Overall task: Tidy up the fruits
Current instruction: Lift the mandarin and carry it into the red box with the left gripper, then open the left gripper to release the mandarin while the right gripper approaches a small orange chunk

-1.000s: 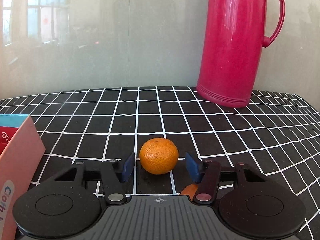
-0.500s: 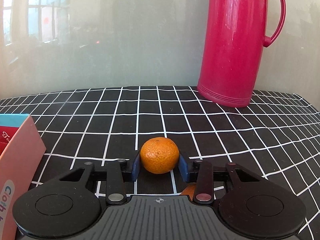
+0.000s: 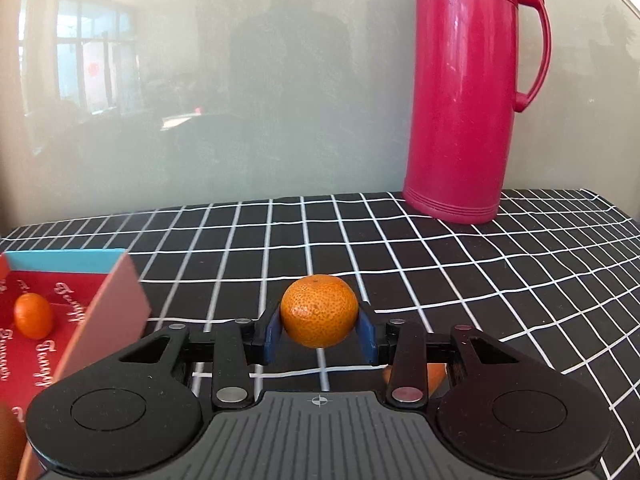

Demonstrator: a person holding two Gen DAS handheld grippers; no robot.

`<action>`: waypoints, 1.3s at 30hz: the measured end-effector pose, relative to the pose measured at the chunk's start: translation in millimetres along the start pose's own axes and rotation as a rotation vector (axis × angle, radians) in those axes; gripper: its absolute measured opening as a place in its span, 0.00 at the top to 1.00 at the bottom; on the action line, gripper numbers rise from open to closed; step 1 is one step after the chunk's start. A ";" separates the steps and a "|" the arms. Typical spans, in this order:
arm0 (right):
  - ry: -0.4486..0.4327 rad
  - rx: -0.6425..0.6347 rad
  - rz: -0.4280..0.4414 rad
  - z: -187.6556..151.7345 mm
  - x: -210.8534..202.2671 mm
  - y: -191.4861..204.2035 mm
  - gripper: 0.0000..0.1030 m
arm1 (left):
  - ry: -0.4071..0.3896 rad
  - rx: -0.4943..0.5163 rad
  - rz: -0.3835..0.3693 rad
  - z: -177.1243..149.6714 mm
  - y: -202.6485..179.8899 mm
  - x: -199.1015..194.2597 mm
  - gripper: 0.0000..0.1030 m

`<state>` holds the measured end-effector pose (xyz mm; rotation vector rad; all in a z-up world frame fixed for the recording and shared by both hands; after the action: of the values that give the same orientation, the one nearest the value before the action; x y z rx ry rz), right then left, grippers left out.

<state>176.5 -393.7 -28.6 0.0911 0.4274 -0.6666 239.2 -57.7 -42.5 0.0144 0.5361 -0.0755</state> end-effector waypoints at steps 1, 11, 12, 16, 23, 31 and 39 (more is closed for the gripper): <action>-0.001 -0.001 0.010 0.3 -2.2 4.4 0.00 | -0.003 -0.001 0.004 0.8 4.5 -4.4 0.61; -0.019 -0.026 0.103 0.4 -32.7 57.4 0.00 | -0.043 -0.026 0.066 3.4 61.1 -46.4 0.61; -0.019 -0.029 0.113 -0.1 -35.5 63.0 0.00 | -0.048 -0.031 0.073 3.1 67.5 -50.6 0.61; -0.026 -0.055 0.147 -2.6 -48.3 86.7 0.00 | -0.059 -0.052 0.101 0.9 96.5 -66.2 0.61; -0.036 -0.097 0.200 -9.0 -70.3 126.9 0.00 | -0.073 -0.097 0.142 -9.2 149.7 -93.2 0.61; -0.042 -0.144 0.246 -18.6 -92.0 162.2 0.00 | -0.063 -0.150 0.210 -30.4 206.6 -116.6 0.61; -0.049 -0.171 0.272 -24.0 -103.6 179.1 0.00 | -0.033 -0.180 0.255 -41.3 236.2 -111.9 0.61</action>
<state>205.7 -187.7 -17.3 -0.0292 0.4145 -0.3627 140.0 186.8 -22.3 -0.0939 0.5024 0.2210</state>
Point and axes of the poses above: each gripper's, at about its wrist camera, not at the fingertips, and x roughly the way its jaws point, y to its left, z to its top, the point moved 5 cm from there along x, roughly the way its jaws point, and after that the axes turned 3 degrees about -z, right-handed, at the moved point
